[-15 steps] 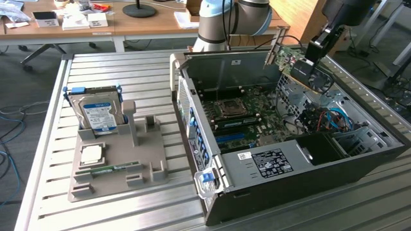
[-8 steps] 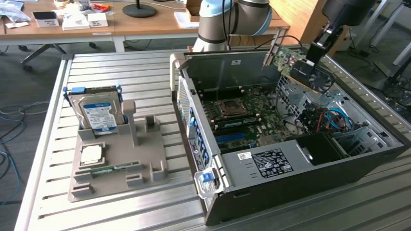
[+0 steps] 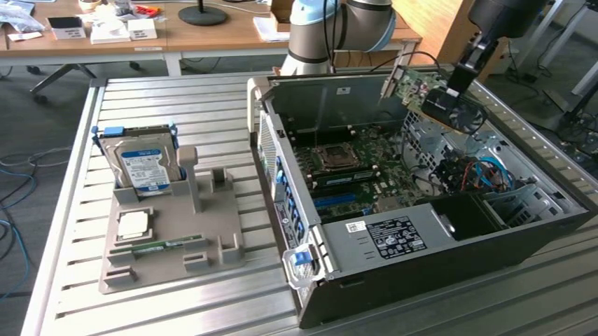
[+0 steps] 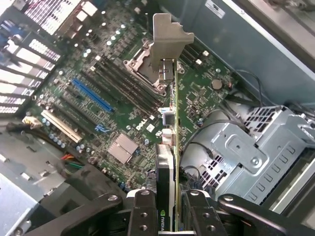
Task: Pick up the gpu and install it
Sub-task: 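Insert the gpu into the slot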
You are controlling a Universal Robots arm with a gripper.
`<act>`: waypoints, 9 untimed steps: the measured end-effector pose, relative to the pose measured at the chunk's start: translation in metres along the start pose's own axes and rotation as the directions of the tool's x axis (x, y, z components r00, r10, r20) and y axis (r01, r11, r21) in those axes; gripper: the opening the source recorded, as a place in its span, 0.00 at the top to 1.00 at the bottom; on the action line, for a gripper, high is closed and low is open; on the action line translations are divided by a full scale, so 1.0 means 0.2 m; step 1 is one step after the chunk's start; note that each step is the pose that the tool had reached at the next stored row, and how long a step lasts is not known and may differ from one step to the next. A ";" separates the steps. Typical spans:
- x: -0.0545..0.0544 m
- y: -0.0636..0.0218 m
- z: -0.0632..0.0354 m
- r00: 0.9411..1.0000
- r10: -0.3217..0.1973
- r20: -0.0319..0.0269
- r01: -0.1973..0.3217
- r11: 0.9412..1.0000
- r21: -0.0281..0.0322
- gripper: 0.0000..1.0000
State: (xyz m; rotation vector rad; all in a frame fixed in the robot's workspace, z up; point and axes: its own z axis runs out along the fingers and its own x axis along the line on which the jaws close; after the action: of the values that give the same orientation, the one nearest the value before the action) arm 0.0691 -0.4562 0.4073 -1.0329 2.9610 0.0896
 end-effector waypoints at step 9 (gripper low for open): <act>0.00 0.000 0.001 0.995 -0.104 -0.005 0.104 0.995 -0.003 0.73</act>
State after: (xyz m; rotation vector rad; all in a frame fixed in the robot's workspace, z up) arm 0.0691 -0.4562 0.4072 -1.1865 2.9060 0.0899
